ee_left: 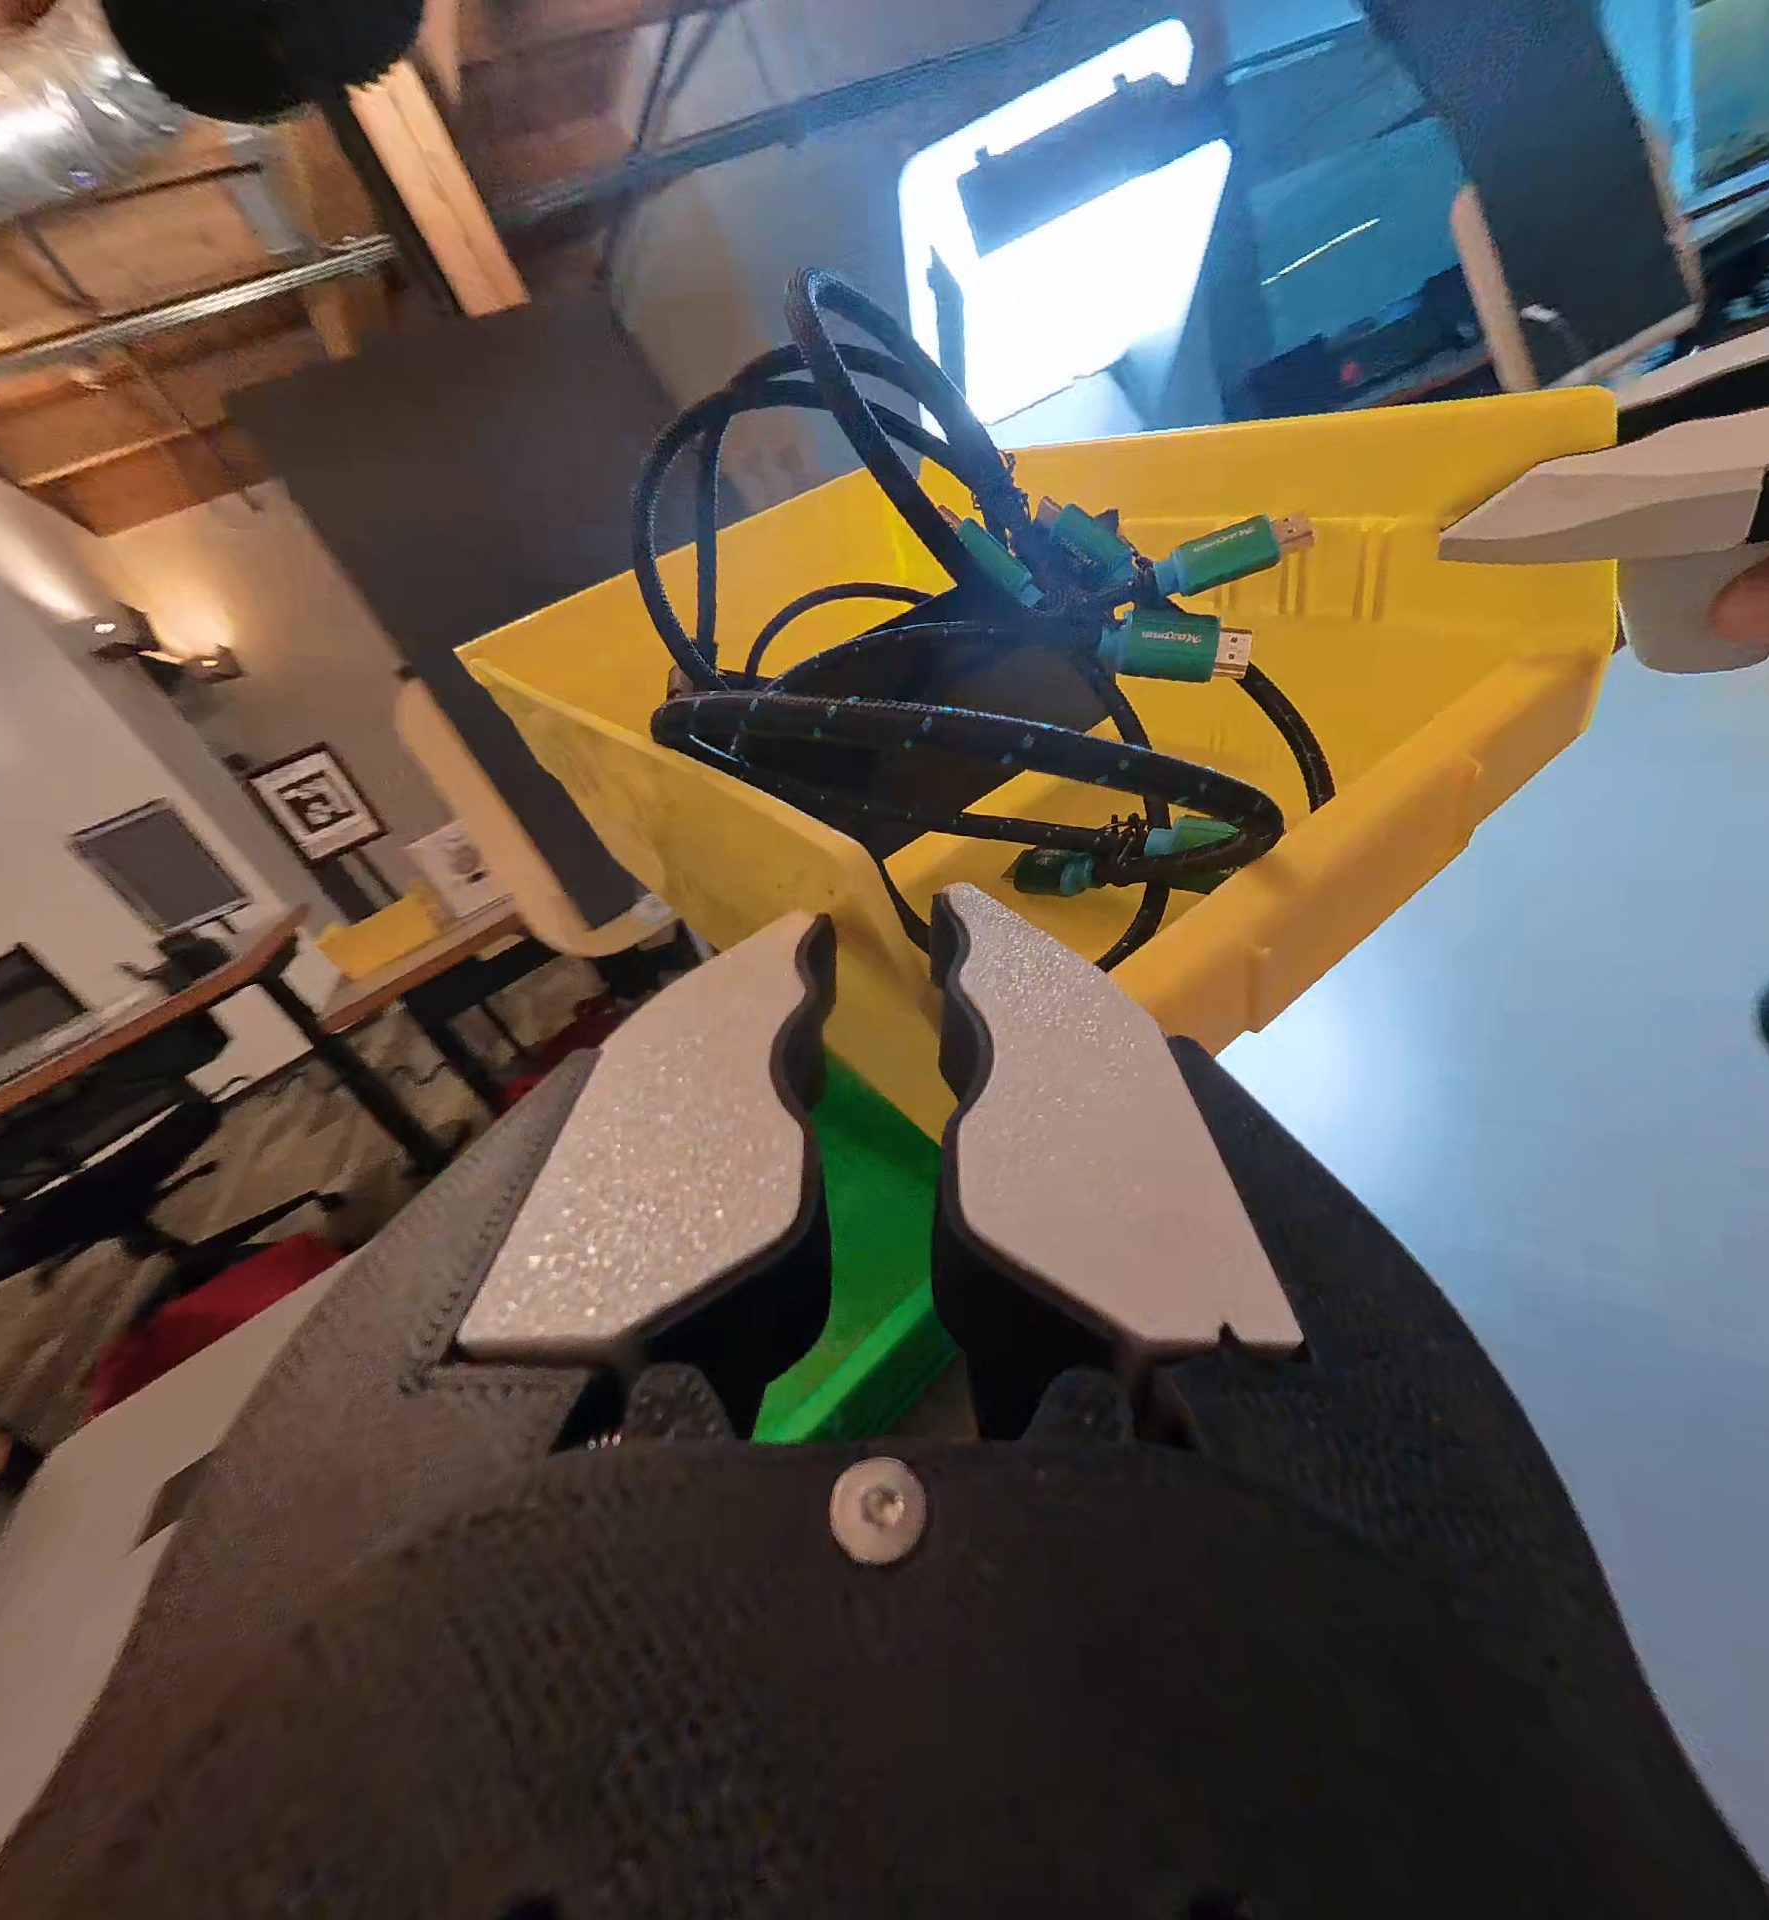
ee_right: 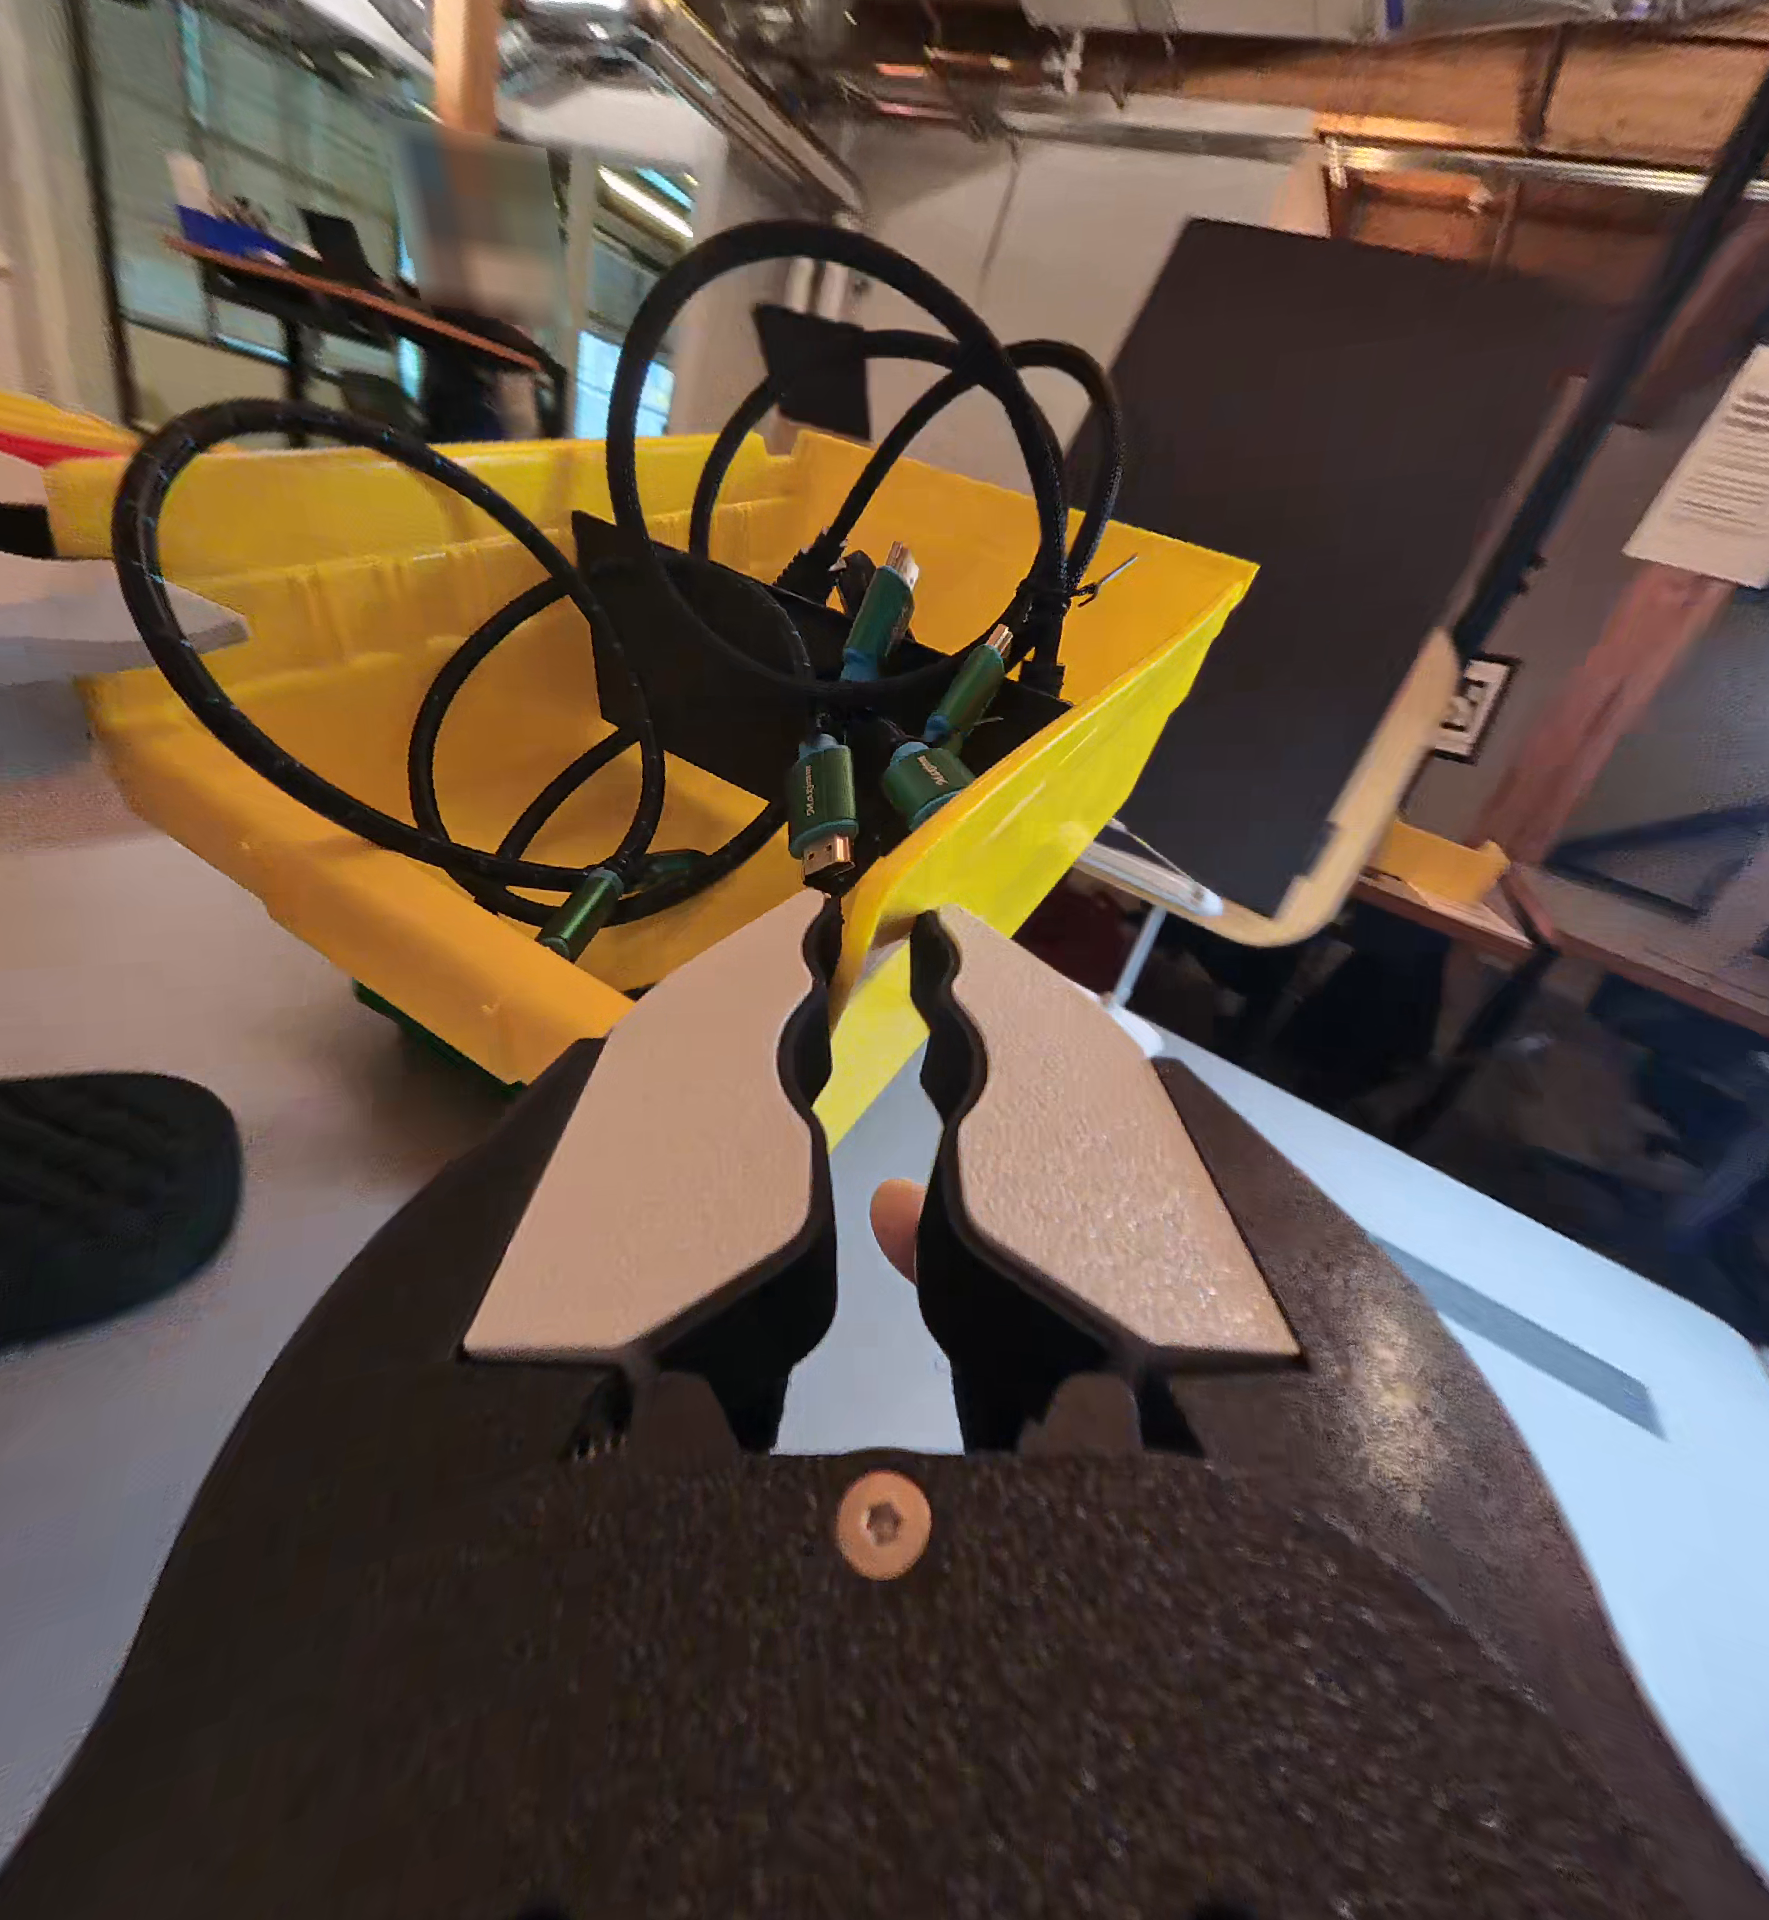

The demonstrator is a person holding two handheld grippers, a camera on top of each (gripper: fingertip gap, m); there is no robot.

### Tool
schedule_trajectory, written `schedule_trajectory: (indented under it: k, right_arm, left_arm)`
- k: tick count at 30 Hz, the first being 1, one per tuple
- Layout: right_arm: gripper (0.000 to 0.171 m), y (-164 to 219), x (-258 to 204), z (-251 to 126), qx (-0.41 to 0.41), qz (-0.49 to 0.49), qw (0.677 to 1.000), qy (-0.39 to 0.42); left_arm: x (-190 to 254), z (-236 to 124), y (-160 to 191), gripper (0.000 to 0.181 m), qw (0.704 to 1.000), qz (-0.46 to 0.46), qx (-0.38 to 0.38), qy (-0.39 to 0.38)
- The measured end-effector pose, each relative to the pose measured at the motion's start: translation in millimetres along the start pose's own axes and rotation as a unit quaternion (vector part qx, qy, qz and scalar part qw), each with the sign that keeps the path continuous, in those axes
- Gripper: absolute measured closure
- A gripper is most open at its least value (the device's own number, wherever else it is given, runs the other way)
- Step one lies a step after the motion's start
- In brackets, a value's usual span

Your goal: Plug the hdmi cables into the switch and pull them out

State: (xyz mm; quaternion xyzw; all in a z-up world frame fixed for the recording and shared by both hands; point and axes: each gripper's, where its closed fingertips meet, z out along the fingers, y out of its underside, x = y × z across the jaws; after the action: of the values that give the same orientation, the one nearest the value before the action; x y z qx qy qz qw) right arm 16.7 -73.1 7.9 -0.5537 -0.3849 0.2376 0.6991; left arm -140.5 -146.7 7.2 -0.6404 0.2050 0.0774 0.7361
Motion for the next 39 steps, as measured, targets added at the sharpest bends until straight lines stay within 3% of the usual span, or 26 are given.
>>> schedule_trajectory:
  k: [8, 13, 16, 22, 27, 33, 35, 39]
  right_arm:
    - [0.157, -16, -132, 95, 0.025, 0.04, 0.985, -0.165]
    - [0.155, -5, -218, 128, 0.021, 0.054, 0.965, -0.257]
    - [0.155, 12, -248, 144, 0.011, 0.066, 0.957, -0.281]
    - [0.154, 64, -258, 172, -0.041, 0.07, 0.957, -0.279]
    - [0.149, 127, -248, 179, -0.155, 0.033, 0.944, -0.29]
    - [0.113, 126, -211, 161, -0.209, -0.026, 0.919, -0.334]
    - [0.103, 138, -187, 153, -0.259, -0.073, 0.896, -0.352]
    - [0.091, 183, -128, 154, -0.36, -0.22, 0.839, -0.344]
  left_arm:
    - [-99, -112, 51, 0.163, 0.991, 0.041, -0.075, -0.106]
    - [-130, -186, 93, 0.163, 0.978, 0.029, -0.127, -0.165]
    - [-142, -207, 121, 0.164, 0.97, 0.022, -0.153, -0.188]
    - [-145, -196, 187, 0.164, 0.966, -0.032, -0.184, -0.179]
    - [-143, -164, 232, 0.166, 0.956, -0.07, -0.213, -0.188]
    - [-145, -115, 249, 0.164, 0.952, -0.088, -0.241, -0.167]
    - [-145, -103, 251, 0.151, 0.952, -0.085, -0.26, -0.138]
    - [-153, -98, 219, 0.126, 0.959, -0.077, -0.245, -0.116]
